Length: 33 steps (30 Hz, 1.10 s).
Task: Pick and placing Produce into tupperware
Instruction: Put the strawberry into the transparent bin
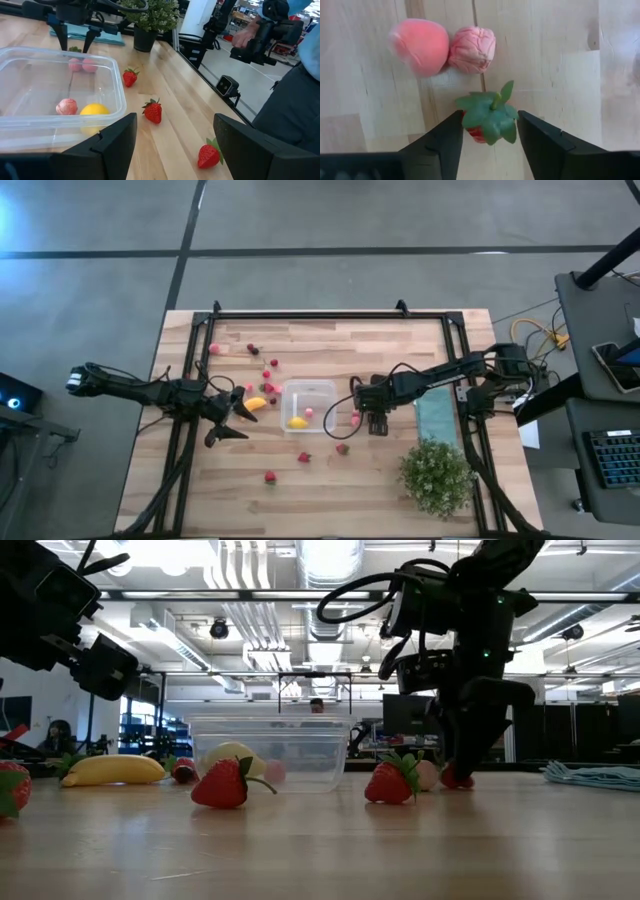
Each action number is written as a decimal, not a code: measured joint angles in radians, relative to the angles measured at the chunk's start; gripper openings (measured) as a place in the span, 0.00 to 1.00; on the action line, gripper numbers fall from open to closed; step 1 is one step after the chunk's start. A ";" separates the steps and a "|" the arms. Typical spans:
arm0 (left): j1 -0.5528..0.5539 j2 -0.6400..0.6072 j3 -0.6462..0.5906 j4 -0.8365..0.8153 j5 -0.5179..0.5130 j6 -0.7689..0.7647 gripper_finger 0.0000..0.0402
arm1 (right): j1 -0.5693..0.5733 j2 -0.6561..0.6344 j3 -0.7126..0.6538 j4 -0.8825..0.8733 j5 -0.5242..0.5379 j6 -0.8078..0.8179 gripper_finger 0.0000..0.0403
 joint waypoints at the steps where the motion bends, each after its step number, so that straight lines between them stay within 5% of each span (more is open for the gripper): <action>1: 0.000 0.000 0.000 0.000 0.000 0.000 0.62 | 0.000 0.000 0.000 0.000 0.000 0.000 0.43; 19: 0.000 0.000 0.000 0.000 0.000 0.000 0.62 | -0.004 -0.062 0.018 0.017 0.024 0.104 0.36; 27: 0.000 0.000 0.000 0.000 0.000 0.000 0.62 | -0.041 -0.123 0.183 0.022 0.050 0.058 0.36; 33: 0.000 0.000 0.000 0.000 0.000 0.000 0.62 | -0.065 -0.040 0.342 0.021 -0.022 -0.009 0.36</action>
